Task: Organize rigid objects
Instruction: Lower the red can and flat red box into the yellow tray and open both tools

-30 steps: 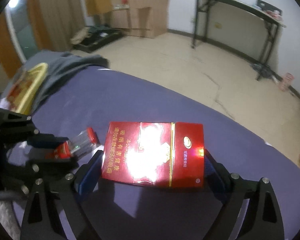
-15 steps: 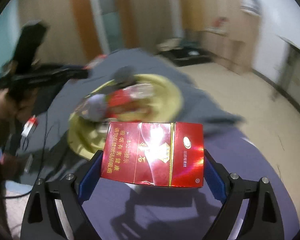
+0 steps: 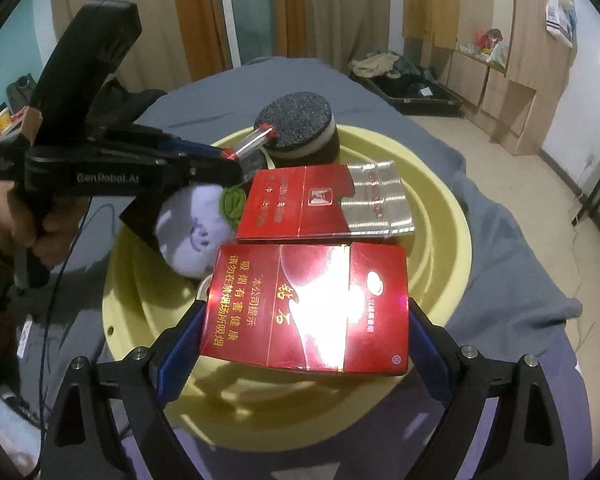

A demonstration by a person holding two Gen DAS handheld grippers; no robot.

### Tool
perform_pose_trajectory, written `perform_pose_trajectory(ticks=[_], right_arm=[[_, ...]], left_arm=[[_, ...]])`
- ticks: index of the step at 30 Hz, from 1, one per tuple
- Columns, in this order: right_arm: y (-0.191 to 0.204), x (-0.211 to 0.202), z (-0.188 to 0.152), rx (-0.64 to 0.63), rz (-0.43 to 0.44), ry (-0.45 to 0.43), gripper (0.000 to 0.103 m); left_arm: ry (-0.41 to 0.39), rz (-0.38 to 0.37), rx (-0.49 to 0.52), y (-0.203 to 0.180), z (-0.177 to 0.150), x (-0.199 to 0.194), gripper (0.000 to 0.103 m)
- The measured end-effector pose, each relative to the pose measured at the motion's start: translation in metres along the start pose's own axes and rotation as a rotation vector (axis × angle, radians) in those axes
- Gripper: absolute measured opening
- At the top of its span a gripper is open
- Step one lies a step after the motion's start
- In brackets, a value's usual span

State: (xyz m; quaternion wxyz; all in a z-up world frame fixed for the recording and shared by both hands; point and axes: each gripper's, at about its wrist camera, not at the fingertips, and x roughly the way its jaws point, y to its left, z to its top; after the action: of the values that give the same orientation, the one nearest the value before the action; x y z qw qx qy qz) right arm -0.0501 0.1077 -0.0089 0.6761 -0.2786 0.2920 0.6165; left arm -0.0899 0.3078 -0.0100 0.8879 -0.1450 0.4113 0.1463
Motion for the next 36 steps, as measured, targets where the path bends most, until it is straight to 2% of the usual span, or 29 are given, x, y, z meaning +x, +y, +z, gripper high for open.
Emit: perform_pose_trajectory(ticks=[3,5,7,9,11,15,18,20,23,27,30,33,36], right_arm=[[0.012,0.0,0.004,-0.013,-0.011,-0.012,0.094],[0.011,0.0,0.0,0.0,-0.004,-0.031,0.095],[0.01,-0.007,-0.005,0.012,0.017,-0.045,0.101],[0.011,-0.023,-0.012,-0.003,0.008,-0.054,0.103],[0.012,-0.046,-0.018,-0.026,-0.019,-0.071,0.103],[0.005,-0.1,-0.035,0.0,-0.072,-0.142,0.103],[0.002,-0.106,-0.054,0.019,-0.114,-0.137,0.103],[0.003,-0.094,-0.067,0.011,-0.124,-0.108,0.103],[0.006,-0.067,-0.083,0.011,-0.122,-0.073,0.103],[0.004,-0.043,-0.093,0.001,-0.119,-0.08,0.103],[-0.001,-0.026,-0.096,-0.003,-0.133,-0.052,0.103],[-0.009,-0.006,-0.095,0.037,-0.108,0.011,0.103],[-0.008,0.003,-0.083,0.026,-0.109,0.015,0.103]], left_arm=[[-0.005,0.003,-0.01,0.001,0.003,0.001,0.025],[-0.012,0.009,0.0,-0.001,0.003,0.0,0.044],[-0.038,0.019,-0.017,-0.004,0.001,-0.008,0.09],[-0.116,0.019,-0.048,-0.007,-0.003,-0.031,0.103],[-0.197,0.007,-0.049,-0.014,-0.008,-0.06,0.103],[-0.276,0.048,-0.023,-0.026,-0.03,-0.11,0.103],[-0.228,0.036,-0.006,-0.029,-0.056,-0.123,0.103],[-0.205,0.083,-0.016,-0.03,-0.08,-0.128,0.103],[-0.127,0.071,0.008,-0.034,-0.102,-0.111,0.103],[-0.08,0.122,0.04,-0.039,-0.128,-0.079,0.103],[-0.034,0.081,0.034,-0.039,-0.135,-0.055,0.103],[-0.031,0.107,0.041,-0.04,-0.137,-0.039,0.103],[0.009,0.121,0.029,-0.037,-0.135,-0.022,0.103]])
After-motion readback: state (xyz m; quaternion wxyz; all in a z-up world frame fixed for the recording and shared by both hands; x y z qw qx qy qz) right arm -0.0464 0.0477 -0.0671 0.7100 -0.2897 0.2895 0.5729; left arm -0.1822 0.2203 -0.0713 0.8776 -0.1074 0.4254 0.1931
